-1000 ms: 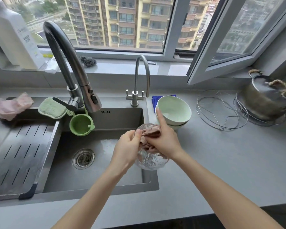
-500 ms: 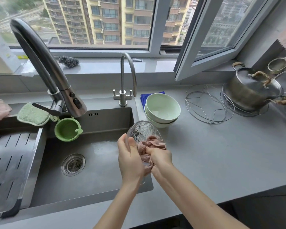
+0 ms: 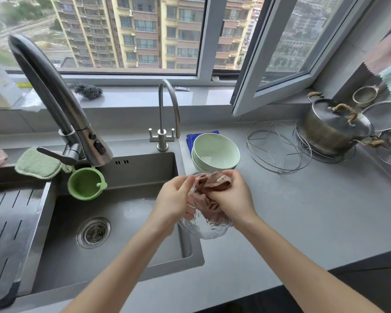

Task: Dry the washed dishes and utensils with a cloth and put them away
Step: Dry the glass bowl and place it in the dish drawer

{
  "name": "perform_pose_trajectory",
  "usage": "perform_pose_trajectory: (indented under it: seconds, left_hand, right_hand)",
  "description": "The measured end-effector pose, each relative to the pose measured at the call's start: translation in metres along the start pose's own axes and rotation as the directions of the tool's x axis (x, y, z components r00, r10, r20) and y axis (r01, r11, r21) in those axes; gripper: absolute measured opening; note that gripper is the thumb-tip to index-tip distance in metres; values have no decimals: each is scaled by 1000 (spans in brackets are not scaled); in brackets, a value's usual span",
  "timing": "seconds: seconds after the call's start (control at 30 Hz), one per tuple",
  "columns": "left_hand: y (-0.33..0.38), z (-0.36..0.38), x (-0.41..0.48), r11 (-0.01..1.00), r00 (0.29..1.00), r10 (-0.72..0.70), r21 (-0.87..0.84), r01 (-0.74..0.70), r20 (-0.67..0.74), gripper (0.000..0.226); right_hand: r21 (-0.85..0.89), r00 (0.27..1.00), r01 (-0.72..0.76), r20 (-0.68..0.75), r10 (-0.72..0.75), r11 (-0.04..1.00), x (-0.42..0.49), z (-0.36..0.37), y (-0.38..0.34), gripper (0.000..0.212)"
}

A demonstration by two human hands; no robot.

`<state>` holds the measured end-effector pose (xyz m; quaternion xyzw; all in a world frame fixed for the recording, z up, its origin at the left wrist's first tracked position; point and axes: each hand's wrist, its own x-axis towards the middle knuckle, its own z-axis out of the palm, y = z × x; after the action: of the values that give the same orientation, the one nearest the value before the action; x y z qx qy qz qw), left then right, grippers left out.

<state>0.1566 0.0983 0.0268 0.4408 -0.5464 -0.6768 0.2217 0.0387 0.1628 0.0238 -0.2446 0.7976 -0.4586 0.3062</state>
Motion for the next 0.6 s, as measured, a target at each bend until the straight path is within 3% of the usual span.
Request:
perform_pose_trajectory:
  seconds: [0.07,0.17,0.27,0.33,0.4,0.47,0.53,0.57,0.6]
  left_hand:
    - [-4,6,1,997,997,-31,-71,26,-70,20]
    - [-8,10,1,984,981,-85,-171,56,-173,24]
    - [-12,13,0,975,977,-105,-215,63,-188,26]
    - [-14,15,-2,973,983,-104,-221,69,-152,27]
    - [-14,17,-5,972,990,-101,-222,78,-96,25]
    - [-9,18,-9,973,994,-99,-215,86,-52,28]
    - [-3,17,-10,975,995,-93,-205,83,-42,32]
    - [0,16,-11,979,995,-79,-192,67,-56,33]
    - [2,14,-10,983,995,-61,-175,47,-77,33]
  right_hand:
    - [136,993,-99,-42,106,986,-5,5,7,71]
    - [305,980,-190,4,198,933,-21,11,13,91]
    - [370,988,-151,36,148,917,-29,4,14,105]
    - [375,1000,-20,-2,23,927,-29,-7,12,109]
    - [258,964,264,-92,-248,929,-30,-18,7,107]
    - [-90,829,541,-113,-548,836,-28,-22,4,97]
    - [-393,696,693,148,-702,605,-25,-27,6,82]
    - [-429,696,712,331,-637,556,-26,-30,5,79]
    - [-410,704,709,466,-536,574,-30,-35,2,77]
